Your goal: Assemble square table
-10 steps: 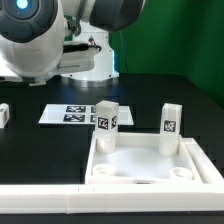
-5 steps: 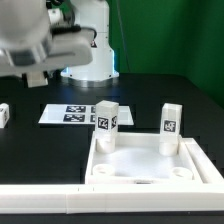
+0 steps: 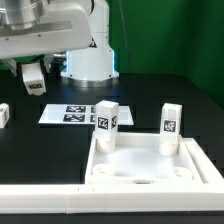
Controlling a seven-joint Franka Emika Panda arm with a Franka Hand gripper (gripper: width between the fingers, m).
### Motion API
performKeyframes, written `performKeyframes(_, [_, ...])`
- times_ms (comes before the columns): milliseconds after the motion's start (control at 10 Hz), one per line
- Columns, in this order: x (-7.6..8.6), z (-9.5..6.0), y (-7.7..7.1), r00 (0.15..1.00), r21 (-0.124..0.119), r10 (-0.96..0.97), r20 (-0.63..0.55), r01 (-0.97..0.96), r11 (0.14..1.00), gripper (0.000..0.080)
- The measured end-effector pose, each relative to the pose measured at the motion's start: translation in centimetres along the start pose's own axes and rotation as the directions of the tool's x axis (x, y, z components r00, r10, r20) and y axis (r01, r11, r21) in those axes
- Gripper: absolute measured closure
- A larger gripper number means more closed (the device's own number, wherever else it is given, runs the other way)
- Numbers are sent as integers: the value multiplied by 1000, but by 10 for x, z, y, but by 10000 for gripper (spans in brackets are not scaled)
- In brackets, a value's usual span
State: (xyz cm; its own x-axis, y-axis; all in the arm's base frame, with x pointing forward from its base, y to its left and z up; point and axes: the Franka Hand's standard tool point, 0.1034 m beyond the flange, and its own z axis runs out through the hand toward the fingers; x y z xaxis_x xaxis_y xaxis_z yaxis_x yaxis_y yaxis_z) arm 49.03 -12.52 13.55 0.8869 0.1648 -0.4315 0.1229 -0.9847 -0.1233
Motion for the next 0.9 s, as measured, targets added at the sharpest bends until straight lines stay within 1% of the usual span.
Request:
performKeyframes(100, [12, -9, -3, 998, 11, 10, -63, -9, 1000, 512])
performKeyframes(200, [38, -27, 0, 980, -53, -21, -198, 10, 999, 512])
performKeyframes(300, [48, -26, 3, 948, -117, -94, -303, 61, 991, 512])
performKeyframes(400, [42, -19, 4, 936, -111, -80, -343, 44, 993, 512])
performKeyframes(500, [42, -22, 9, 920, -131, -87, -383, 40, 991, 512])
performKeyframes(600, [45, -24, 13, 888, -150, -94, -449, 28, 988, 512])
performKeyframes(700, [50, -25, 7, 875, -119, -53, -482, -6, 993, 512])
performKeyframes(800, [66, -33, -9, 871, -84, 11, -491, -60, 995, 512])
performKeyframes(900, [90, -46, -27, 861, -66, 45, -507, -91, 994, 512])
